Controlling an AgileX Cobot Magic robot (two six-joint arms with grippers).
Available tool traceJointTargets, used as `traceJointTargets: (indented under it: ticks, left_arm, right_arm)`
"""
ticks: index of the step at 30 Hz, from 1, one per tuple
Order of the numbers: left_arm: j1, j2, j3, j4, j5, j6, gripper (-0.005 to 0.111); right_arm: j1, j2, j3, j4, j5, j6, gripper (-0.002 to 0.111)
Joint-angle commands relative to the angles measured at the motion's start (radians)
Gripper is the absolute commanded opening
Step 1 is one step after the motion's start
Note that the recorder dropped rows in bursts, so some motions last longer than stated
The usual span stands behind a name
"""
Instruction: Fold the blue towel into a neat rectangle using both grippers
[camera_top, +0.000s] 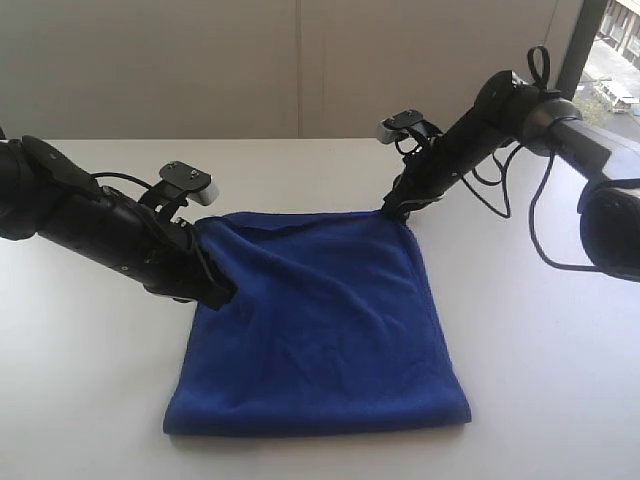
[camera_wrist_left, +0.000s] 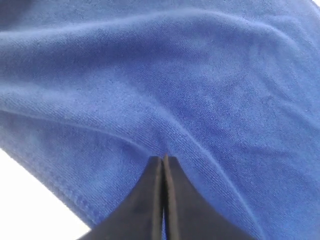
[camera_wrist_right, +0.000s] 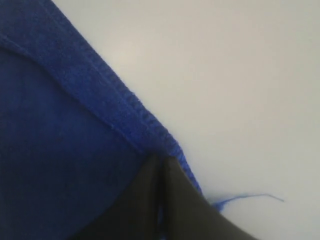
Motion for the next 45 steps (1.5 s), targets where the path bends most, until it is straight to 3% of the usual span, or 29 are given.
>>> traceJointTargets:
  ticks: [1, 11, 14, 17, 19, 22, 29, 33, 41, 45]
  left_arm:
    - [-0.005, -0.007, 0.007, -0.015, 0.015, 0.002, 0.0]
    - [-0.005, -0.007, 0.007, -0.015, 0.019, 0.002, 0.0]
    - [-0.005, -0.007, 0.007, -0.015, 0.017, 0.002, 0.0]
    - [-0.005, -0.007, 0.007, -0.015, 0.012, 0.002, 0.0]
    - [-0.005, -0.007, 0.007, -0.005, -0.01, 0.002, 0.0]
    - [-0.005, -0.007, 0.007, 0.028, -0.071, 0.002, 0.0]
    - [-0.005, -0.007, 0.007, 0.028, -0.075, 0.002, 0.0]
    - [-0.005, -0.007, 0.007, 0.028, -0.072, 0.002, 0.0]
    - [-0.005, -0.007, 0.007, 0.028, -0.066, 0.002, 0.0]
    - [-0.005, -0.007, 0.007, 0.028, -0.066, 0.002, 0.0]
  right_arm:
    - [-0.007, -0.042, 0.0, -0.042, -0.008, 0.011, 0.0]
    - [-0.007, -0.051, 0.0, -0.052, -0.023, 0.04, 0.001]
    - [-0.007, -0.047, 0.0, -0.112, -0.053, 0.081, 0.011]
    - [-0.007, -0.043, 0.0, -0.212, -0.11, 0.161, 0.034]
    - [-0.007, -0.051, 0.0, -0.208, -0.122, 0.168, 0.04]
    - [-0.007, -0.07, 0.0, -0.192, -0.131, 0.166, 0.04]
    - [-0.007, -0.072, 0.001, -0.224, -0.172, 0.166, 0.04]
    - [-0.007, -0.059, 0.001, -0.248, -0.195, 0.175, 0.049]
    - [-0.007, -0.008, 0.001, -0.254, -0.206, 0.177, 0.05]
    - [-0.007, -0.004, 0.001, -0.254, -0.219, 0.192, 0.056]
